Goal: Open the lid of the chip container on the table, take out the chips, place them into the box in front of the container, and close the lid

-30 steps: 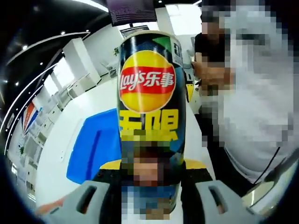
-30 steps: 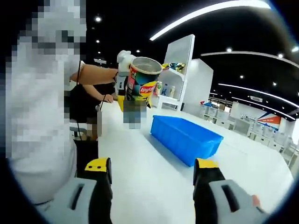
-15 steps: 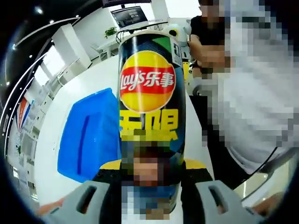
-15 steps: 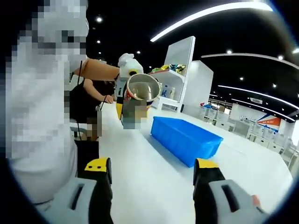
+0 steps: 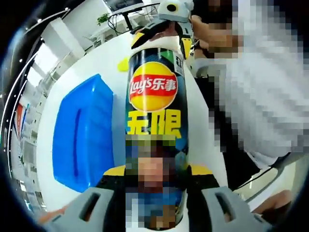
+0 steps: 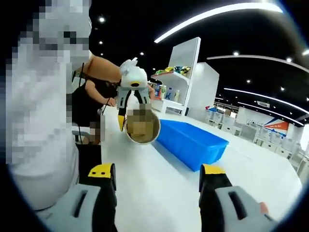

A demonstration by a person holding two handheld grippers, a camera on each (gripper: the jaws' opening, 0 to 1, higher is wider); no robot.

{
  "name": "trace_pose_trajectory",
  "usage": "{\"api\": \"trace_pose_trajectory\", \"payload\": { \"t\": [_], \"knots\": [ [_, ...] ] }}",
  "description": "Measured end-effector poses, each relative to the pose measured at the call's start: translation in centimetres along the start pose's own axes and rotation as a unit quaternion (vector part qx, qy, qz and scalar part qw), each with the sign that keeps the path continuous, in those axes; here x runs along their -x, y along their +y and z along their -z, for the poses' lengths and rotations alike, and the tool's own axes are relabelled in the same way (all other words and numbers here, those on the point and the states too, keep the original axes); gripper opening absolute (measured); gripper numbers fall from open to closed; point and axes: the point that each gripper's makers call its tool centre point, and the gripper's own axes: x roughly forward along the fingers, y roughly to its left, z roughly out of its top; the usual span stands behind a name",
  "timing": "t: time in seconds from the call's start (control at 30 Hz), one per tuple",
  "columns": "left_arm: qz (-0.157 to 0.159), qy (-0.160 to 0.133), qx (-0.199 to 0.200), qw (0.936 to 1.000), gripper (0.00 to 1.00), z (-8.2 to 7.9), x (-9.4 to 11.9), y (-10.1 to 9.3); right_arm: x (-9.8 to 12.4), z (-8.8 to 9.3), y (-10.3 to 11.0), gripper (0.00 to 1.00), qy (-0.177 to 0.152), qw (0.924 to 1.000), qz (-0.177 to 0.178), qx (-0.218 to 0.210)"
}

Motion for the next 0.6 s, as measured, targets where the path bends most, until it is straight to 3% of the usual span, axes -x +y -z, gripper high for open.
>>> {"api": "trace_pose_trajectory", "payload": {
  "t": [0.37, 0.6],
  "knots": [
    [0.013, 0.029, 0.003, 0.9995, 0.46, 0.91, -1.01, -0.49, 0.21, 0.19, -0.21, 0.68, -0.003, 1.0, 0.003, -0.003],
    [0.018, 0.027, -0.001, 0.9995, 0.46, 0.59, -0.9, -0.56, 0.25, 0.31, -0.16, 0.68, -0.004, 1.0, 0.002, -0.008]
  ]
}}
